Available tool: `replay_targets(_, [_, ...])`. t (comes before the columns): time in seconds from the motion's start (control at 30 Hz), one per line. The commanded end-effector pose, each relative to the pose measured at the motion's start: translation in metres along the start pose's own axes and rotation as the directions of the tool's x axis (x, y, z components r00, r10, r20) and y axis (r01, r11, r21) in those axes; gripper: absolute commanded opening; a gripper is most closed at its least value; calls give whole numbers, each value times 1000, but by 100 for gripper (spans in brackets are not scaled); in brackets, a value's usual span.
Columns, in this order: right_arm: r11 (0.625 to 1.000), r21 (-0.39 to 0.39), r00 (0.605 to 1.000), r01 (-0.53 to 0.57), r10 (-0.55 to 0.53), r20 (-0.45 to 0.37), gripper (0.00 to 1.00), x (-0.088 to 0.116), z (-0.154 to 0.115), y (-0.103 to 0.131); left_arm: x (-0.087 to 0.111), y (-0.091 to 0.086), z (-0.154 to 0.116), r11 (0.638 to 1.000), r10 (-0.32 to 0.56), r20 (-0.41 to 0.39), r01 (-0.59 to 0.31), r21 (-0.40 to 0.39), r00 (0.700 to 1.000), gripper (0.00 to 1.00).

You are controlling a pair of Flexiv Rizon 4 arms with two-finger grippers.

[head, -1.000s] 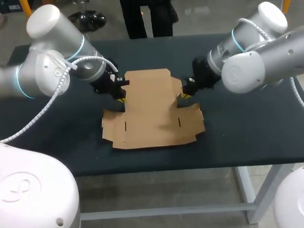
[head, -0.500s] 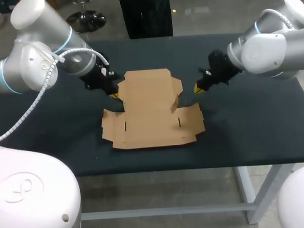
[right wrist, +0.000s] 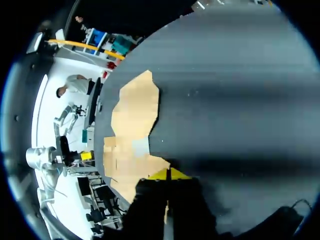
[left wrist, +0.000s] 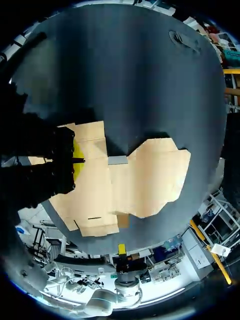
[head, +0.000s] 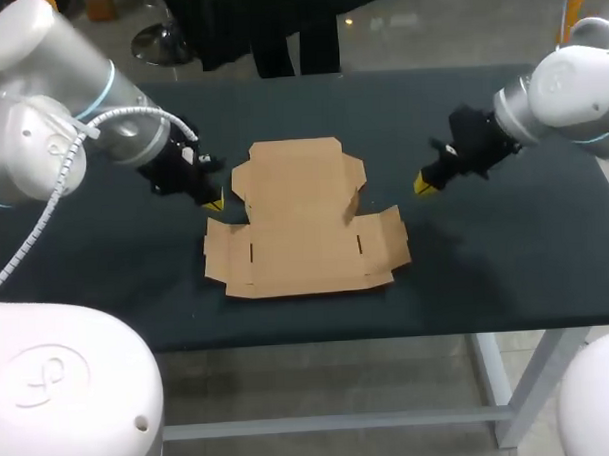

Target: Assemble the packaging by folding the flat box into shape, placing the metal phone stand inside, and closing the box properly

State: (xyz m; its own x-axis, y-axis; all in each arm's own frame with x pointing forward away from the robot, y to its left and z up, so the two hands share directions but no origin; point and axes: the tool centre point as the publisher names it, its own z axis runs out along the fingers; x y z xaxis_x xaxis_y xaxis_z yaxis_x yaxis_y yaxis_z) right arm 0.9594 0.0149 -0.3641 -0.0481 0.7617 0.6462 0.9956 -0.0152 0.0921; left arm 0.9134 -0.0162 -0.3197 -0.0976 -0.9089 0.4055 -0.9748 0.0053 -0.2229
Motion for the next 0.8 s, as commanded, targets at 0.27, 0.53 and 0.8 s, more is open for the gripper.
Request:
replay_targets(0.27, [999, 12, 999, -44, 44, -9, 0, -11, -14, -47, -8, 57, -20, 998, -58, -24, 58, 9, 998, 0])
replay_targets(0.53, [998, 29, 998, -57, 57, -6, 0, -11, -12, -81, -16, 89, -28, 995, -99, -48, 98, -28, 994, 0])
replay_targets(0.8, [998, 26, 998, -56, 56, -4, 0, -8, -12, -110, -21, 120, -28, 992, -121, -64, 118, -49, 991, 0])
